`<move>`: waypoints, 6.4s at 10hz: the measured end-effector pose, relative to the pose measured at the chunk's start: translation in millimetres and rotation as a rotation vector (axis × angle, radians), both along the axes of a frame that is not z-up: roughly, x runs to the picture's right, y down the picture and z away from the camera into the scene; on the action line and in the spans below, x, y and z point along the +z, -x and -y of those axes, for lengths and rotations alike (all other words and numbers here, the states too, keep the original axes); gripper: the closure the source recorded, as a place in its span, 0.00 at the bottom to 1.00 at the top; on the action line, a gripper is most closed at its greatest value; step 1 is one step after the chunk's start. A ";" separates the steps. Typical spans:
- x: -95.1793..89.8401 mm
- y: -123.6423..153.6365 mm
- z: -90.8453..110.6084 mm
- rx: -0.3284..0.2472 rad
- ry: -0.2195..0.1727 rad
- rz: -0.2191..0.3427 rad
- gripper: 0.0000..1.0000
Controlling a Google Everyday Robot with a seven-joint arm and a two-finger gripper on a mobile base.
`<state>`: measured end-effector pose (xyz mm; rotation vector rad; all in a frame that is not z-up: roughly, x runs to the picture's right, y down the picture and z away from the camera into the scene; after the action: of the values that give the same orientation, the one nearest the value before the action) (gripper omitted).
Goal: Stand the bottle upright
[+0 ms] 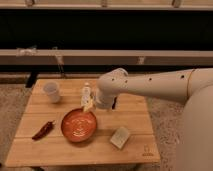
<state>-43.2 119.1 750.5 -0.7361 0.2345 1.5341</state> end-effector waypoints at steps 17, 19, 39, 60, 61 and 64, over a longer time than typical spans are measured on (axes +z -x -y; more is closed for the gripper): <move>0.0 -0.1 -0.2 0.000 0.000 0.000 0.20; 0.0 -0.1 -0.1 0.000 0.000 0.000 0.20; 242.7 81.9 89.6 -0.249 -0.117 -0.112 0.51; 184.1 63.2 110.4 -0.407 -0.222 0.125 0.70; 188.5 61.6 102.9 -0.423 -0.200 0.125 0.60; 198.5 58.7 84.3 -0.469 -0.138 0.121 0.28</move>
<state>-101.9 34.8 948.9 -0.6093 0.1922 1.0462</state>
